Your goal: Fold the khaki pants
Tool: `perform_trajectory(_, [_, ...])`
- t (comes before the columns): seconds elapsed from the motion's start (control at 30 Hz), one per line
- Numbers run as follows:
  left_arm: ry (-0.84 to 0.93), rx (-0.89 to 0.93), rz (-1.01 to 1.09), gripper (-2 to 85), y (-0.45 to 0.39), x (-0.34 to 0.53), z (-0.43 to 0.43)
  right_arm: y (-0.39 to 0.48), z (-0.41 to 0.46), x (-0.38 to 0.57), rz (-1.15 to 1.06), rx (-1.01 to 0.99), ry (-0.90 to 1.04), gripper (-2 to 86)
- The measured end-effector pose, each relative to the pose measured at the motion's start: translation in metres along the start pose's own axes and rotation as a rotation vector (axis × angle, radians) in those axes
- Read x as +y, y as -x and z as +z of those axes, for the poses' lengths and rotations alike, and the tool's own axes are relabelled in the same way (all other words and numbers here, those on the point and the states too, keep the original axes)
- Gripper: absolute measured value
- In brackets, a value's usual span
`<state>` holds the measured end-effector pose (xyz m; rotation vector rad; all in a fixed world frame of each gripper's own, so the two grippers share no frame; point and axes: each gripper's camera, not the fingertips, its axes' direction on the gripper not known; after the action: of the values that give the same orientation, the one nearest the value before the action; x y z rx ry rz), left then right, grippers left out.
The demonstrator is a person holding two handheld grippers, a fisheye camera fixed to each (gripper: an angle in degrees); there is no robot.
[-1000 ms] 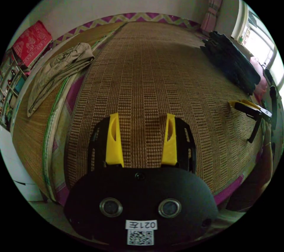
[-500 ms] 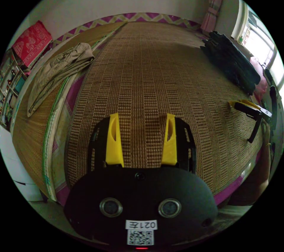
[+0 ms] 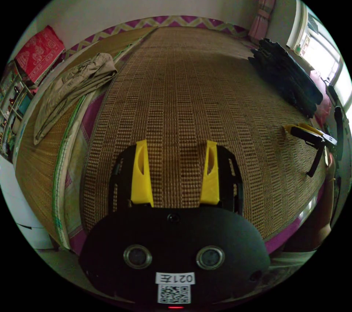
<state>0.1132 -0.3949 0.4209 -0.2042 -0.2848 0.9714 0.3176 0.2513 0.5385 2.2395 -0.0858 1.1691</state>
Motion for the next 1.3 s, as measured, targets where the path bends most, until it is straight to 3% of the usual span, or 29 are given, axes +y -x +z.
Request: perform_trajectory(1.3, [0.0,-0.002,0.0,20.9,0.016,-0.003,0.027,0.013,-0.042,-0.029,0.001,-0.001,0.0,26.6])
